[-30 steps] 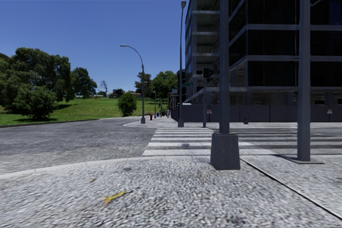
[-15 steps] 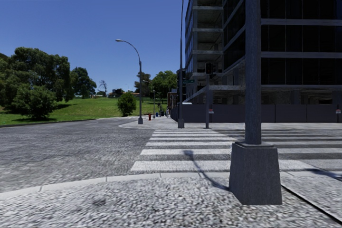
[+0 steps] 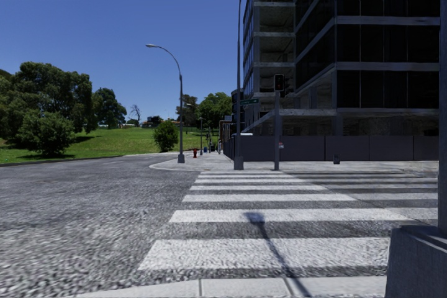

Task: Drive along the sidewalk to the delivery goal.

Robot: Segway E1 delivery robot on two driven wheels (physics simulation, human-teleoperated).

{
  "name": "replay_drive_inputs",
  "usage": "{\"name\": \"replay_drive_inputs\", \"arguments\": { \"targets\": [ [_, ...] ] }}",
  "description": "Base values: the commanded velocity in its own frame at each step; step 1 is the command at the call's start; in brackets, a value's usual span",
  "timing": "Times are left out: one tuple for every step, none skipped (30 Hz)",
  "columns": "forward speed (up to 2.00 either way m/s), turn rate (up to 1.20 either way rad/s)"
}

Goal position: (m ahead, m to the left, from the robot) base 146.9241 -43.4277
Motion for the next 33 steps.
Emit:
{"name": "replay_drive_inputs", "arguments": {
  "targets": [
    [2.00,0.00],
    [2.00,0.00],
    [2.00,0.00],
    [2.00,0.00],
    [2.00,0.00],
    [2.00,0.00],
    [2.00,0.00],
    [2.00,0.00],
    [2.00,0.00],
    [2.00,0.00],
    [2.00,0.00],
    [2.00,0.00],
    [2.00,0.00],
    [2.00,0.00],
    [2.00,0.00],
    [2.00,0.00],
    [2.00,0.00],
    [2.00,0.00],
    [2.00,0.00],
    [2.00,0.00],
    [2.00,0.00],
    [2.00,0.00],
    [2.00,0.00],
    [2.00,0.00],
    [2.00,0.00],
    [2.00,0.00],
    [2.00,0.00],
    [2.00,0.00],
    [2.00,0.00],
    [2.00,0.00],
    [2.00,0.00],
    [2.00,0.00],
    [2.00,0.00]
  ]
}}
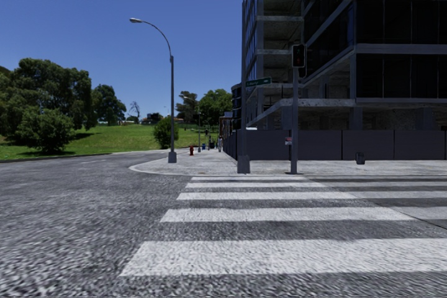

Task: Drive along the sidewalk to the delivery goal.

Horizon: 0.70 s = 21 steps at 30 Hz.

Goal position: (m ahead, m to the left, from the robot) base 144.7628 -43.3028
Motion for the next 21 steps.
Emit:
{"name": "replay_drive_inputs", "arguments": {
  "targets": [
    [2.00,0.00],
    [2.00,0.00],
    [2.00,0.00],
    [2.00,0.00],
    [2.00,0.00],
    [2.00,0.00],
    [2.00,0.00],
    [2.00,0.00],
    [2.00,0.00],
    [2.00,0.00],
    [2.00,0.00],
    [2.00,0.00],
    [2.00,0.00],
    [2.00,0.00],
    [2.00,0.00],
    [2.00,0.00],
    [2.00,0.00],
    [2.00,0.00],
    [2.00,0.00],
    [2.00,0.00],
    [2.00,0.00]
  ]
}}
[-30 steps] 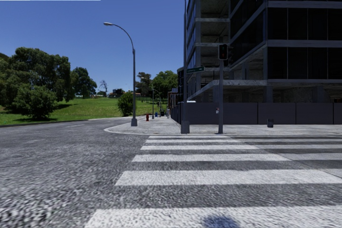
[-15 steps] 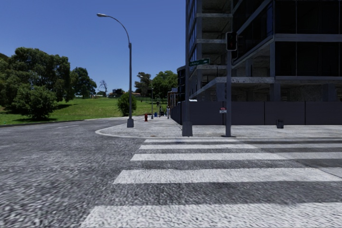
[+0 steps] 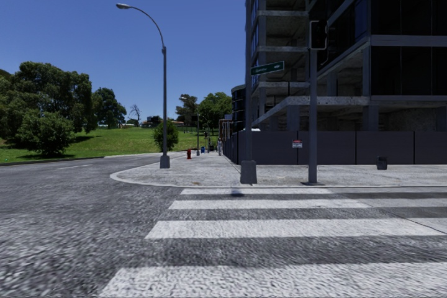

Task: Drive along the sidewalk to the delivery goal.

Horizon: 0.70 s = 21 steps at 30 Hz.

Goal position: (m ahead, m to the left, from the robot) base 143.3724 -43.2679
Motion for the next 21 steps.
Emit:
{"name": "replay_drive_inputs", "arguments": {
  "targets": [
    [2.00,0.00],
    [2.00,0.00],
    [2.00,0.00],
    [2.00,0.00],
    [2.00,0.00],
    [2.00,0.00],
    [2.00,0.00],
    [2.00,0.00],
    [2.00,0.00],
    [2.00,0.00],
    [2.00,0.00],
    [2.00,0.00],
    [2.00,0.00],
    [2.00,0.00],
    [2.00,0.00],
    [2.00,0.00],
    [2.00,0.00],
    [2.00,0.00],
    [2.00,0.00],
    [2.00,0.00],
    [2.00,0.00]
  ]
}}
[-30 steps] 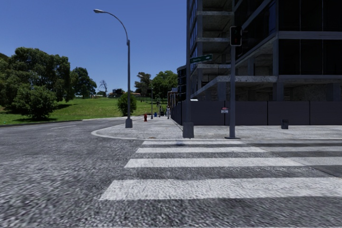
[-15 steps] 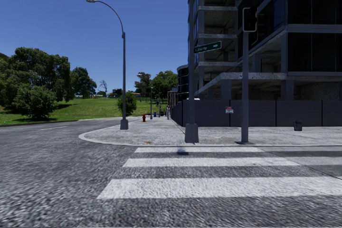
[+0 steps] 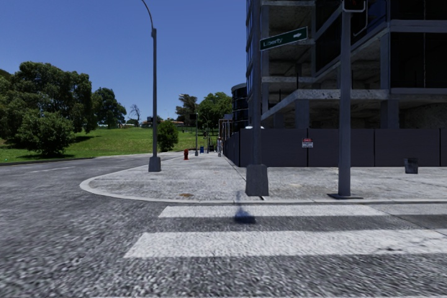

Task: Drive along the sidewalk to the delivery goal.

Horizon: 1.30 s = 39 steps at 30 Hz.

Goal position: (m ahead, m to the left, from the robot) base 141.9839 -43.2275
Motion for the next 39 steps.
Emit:
{"name": "replay_drive_inputs", "arguments": {
  "targets": [
    [2.00,0.00],
    [2.00,0.00],
    [2.00,0.00],
    [2.00,0.00],
    [2.00,0.00],
    [2.00,0.00],
    [2.00,0.00],
    [2.00,0.00],
    [2.00,0.00],
    [2.00,0.00],
    [2.00,0.00],
    [2.00,0.00],
    [2.00,0.00],
    [2.00,0.00],
    [2.00,0.00],
    [2.00,0.00],
    [2.00,0.00],
    [2.00,0.01],
    [2.00,0.01],
    [2.00,0.05],
    [2.00,0.06],
    [2.00,0.06],
    [2.00,0.06],
    [2.00,0.07],
    [2.00,0.07],
    [2.00,0.07],
    [2.00,0.07],
    [2.00,0.07],
    [2.00,0.07],
    [2.00,0.15],
    [2.00,0.20],
    [2.00,0.20],
    [2.00,0.21],
    [2.00,0.10],
    [2.00,0.05],
    [2.00,0.04],
    [2.00,0.04],
    [2.00,0.04],
    [2.00,0.04]
  ]
}}
